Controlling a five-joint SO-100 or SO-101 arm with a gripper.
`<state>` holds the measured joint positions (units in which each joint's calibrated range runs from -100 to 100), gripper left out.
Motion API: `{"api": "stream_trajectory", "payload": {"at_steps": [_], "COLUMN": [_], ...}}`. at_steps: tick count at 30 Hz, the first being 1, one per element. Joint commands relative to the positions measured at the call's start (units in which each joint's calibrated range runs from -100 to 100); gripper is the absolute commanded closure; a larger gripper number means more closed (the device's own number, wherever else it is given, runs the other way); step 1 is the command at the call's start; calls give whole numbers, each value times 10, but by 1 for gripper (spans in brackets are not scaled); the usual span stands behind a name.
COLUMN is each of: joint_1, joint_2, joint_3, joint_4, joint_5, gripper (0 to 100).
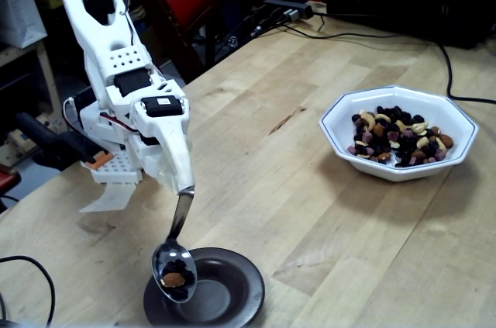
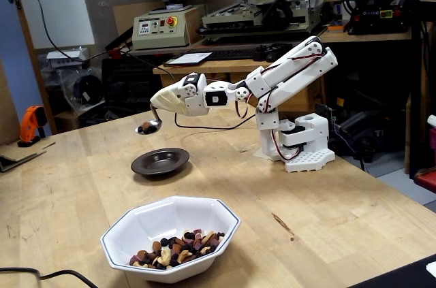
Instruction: Use spoon to transfer food from the white bowl to brown plate
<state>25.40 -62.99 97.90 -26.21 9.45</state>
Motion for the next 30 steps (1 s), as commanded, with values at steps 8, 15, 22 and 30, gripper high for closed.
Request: {"api": "stream_trajectory", "payload": {"at_steps": [8, 15, 22, 30], "joint_1": [-7, -11, -52, -58], "joint_2": [0, 0, -2, -7], "joint_3": [2, 3, 6, 6], "joint_4": [59, 76, 95, 113], "joint_5": [48, 50, 79, 115], "gripper": [96, 96, 96, 96]}}
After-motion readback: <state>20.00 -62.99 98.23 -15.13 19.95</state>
